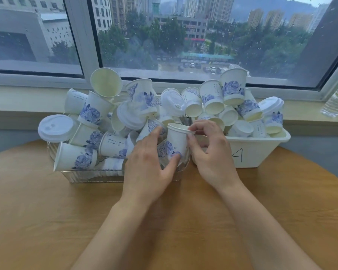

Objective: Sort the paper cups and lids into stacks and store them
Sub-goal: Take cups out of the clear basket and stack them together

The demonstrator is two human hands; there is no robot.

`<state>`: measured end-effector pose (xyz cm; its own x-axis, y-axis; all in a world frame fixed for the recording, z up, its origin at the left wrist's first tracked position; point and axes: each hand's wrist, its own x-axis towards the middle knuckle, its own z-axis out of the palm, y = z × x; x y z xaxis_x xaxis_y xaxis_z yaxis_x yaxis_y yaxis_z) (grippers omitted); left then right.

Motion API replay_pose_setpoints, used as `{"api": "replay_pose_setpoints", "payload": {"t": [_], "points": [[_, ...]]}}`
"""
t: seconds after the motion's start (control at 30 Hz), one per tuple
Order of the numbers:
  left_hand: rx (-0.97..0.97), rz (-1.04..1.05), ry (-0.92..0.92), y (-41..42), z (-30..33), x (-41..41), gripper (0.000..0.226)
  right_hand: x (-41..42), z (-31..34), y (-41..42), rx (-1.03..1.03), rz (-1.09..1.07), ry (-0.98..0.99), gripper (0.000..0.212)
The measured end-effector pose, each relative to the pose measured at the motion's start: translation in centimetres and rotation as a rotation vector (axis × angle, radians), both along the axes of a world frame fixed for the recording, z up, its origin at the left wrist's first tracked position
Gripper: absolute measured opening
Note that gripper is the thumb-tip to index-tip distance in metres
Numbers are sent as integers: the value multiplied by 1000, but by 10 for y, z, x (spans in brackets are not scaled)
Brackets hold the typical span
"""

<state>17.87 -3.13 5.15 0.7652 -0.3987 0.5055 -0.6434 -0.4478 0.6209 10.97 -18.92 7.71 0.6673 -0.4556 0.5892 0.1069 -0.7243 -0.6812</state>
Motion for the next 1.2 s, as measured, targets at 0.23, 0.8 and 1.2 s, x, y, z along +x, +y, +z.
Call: {"api": "replay_pose_setpoints", "payload": {"t": [0.23,0.8,1.2], "points": [[-62,-12,13,-1,8,-4,82,-14,12,10,13,67,-6,7],[-355,41,73,83,24,29,74,70,75,45,-185,126,14,34],[-293,20,93,92,24,37,73,113,113,42,-377,42,246,18]]}}
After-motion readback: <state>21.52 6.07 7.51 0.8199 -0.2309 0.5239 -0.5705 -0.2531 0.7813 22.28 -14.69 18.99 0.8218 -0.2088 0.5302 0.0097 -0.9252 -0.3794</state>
